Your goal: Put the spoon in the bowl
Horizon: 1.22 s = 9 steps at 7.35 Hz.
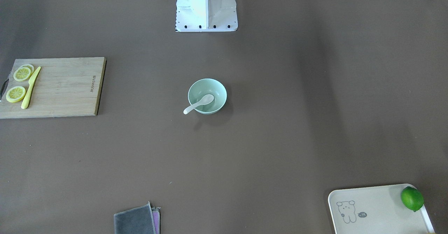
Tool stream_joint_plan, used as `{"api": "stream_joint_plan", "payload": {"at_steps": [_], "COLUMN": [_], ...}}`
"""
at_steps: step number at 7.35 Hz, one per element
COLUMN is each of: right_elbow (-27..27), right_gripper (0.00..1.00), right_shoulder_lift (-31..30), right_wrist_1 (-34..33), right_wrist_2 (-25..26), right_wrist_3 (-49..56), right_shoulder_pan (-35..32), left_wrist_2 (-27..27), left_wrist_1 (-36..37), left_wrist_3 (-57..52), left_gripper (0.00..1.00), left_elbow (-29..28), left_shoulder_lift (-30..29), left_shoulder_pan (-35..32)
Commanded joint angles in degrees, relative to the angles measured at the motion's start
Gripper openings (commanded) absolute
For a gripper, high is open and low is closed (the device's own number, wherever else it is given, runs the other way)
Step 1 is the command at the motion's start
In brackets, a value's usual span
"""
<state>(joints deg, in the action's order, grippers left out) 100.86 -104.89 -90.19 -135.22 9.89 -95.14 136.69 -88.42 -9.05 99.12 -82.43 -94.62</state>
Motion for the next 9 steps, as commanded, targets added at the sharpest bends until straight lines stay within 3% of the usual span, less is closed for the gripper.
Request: {"api": "stream_joint_plan", "payload": {"at_steps": [1, 7, 9], "right_elbow": [-1.81, -1.54, -1.63], "right_gripper": [1.00, 1.00, 1.00], "right_shoulder_lift": [-0.75, -0.66, -0.66], "right_wrist_1": [0.10, 0.19, 0.19], "right_wrist_2": [-2.07, -2.07, -2.07], "right_wrist_3": [0.04, 0.22, 0.22], "right_shoulder_pan": [-0.84, -0.93, -0.84], "left_wrist_2": [-0.02, -0.63, -4.56], "left_wrist_1": [0.09, -0.35, -0.44], "left_wrist_3": [0.00, -0.70, -0.70], "left_gripper": [0.98, 0.98, 0.98], "left_elbow": [0.10, 1.86, 2.47], "left_shoulder_lift": [-0.01, 1.92, 1.83], "left_shoulder_pan": [-0.03, -0.12, -0.12]}}
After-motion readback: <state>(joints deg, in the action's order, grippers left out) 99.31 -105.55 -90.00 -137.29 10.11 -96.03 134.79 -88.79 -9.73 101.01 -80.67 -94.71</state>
